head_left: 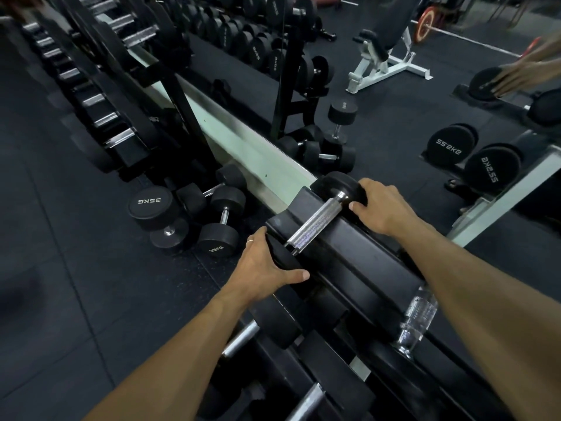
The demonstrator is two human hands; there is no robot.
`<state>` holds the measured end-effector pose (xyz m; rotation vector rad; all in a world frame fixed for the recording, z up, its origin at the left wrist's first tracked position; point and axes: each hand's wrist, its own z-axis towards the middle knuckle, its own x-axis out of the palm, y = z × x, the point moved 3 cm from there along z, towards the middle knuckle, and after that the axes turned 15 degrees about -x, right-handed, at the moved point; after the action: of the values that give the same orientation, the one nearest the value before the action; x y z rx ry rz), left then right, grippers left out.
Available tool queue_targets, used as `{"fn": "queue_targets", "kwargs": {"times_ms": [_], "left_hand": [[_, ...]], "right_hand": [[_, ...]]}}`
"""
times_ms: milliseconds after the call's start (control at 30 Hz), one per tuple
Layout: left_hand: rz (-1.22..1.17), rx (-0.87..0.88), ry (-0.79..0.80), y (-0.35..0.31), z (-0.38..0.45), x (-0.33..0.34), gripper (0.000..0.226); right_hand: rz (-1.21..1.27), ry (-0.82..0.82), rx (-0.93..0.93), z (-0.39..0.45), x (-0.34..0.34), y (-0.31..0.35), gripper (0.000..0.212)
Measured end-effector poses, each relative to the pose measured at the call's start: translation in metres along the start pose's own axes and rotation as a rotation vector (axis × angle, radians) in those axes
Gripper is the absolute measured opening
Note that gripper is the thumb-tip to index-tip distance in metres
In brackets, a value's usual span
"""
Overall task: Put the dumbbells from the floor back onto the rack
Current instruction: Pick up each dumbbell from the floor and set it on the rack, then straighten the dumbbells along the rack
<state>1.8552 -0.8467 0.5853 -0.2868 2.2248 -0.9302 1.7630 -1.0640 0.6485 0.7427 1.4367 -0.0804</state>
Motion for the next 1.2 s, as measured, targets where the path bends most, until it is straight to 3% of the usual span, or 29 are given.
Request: {"fn": "queue_targets", "kwargs": {"times_ms": [133,333,567,767,933,1067,1200], "left_hand": [[-0.030,0.065,-0.081,-0.005,-0.016,0.001,0.109],[-0.033,0.171,-0.205,-0.010,-0.056,0.009,0.101],[0.009,0.285,-0.157,-0.019,-0.119,0.049,0.088],[0.024,0.237,-0.022,-0.019,-0.148,0.115,0.095],[-0.017,0.054,0.007,-0.018,-0.149,0.155,0.114],[-0.078,0.002,-0.026,-0.017,-0.144,0.171,0.116],[-0.102,0.022,0.003,-0.015,-0.140,0.168,0.109]], "right_hand": [[-0.049,0.020,0.020,-0.022,-0.007,0.004,0.043],[-0.133,0.011,-0.005,-0.079,-0.026,0.017,0.048],[-0.165,-0.036,-0.019,-0.153,-0.049,0.016,0.051],[-0.138,-0.072,0.084,-0.186,-0.067,-0.032,0.058],[-0.052,-0.032,0.130,-0.180,-0.062,-0.066,0.063],[0.006,0.042,0.069,-0.169,-0.045,-0.076,0.054],[0.052,0.016,0.047,-0.166,-0.038,-0.083,0.037]]}}
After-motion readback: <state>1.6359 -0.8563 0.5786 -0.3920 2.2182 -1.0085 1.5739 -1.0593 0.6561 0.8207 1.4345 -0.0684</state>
